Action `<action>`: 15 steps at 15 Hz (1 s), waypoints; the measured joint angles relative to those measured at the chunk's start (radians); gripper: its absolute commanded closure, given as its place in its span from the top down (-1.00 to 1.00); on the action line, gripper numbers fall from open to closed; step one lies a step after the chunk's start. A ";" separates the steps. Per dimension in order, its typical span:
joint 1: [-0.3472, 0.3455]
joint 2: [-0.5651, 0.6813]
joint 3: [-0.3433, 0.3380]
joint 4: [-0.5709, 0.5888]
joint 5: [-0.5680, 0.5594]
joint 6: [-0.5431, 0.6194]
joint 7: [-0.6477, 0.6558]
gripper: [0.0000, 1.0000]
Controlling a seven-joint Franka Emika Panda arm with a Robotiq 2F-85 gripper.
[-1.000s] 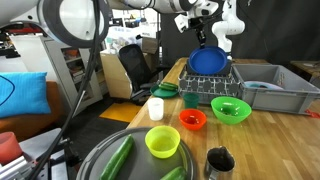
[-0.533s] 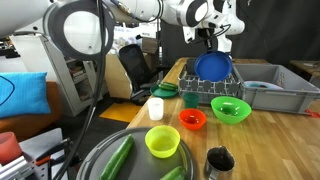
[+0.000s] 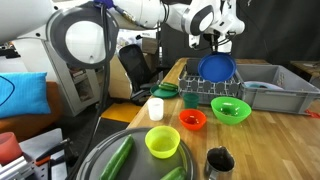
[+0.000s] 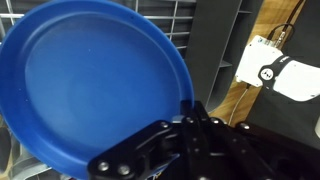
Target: Put the blue plate in the dish rack
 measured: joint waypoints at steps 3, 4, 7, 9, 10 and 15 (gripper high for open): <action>-0.007 0.012 0.027 0.000 0.027 0.024 0.000 -0.98; -0.006 0.016 0.038 0.000 0.030 0.027 0.000 -0.98; 0.007 0.022 0.071 -0.001 0.039 0.036 -0.003 -0.98; 0.021 0.025 0.081 -0.001 0.040 0.038 -0.003 -0.98; 0.027 0.027 0.084 -0.001 0.040 0.038 -0.003 -0.98; 0.026 0.055 0.079 -0.003 0.040 0.024 -0.002 -0.98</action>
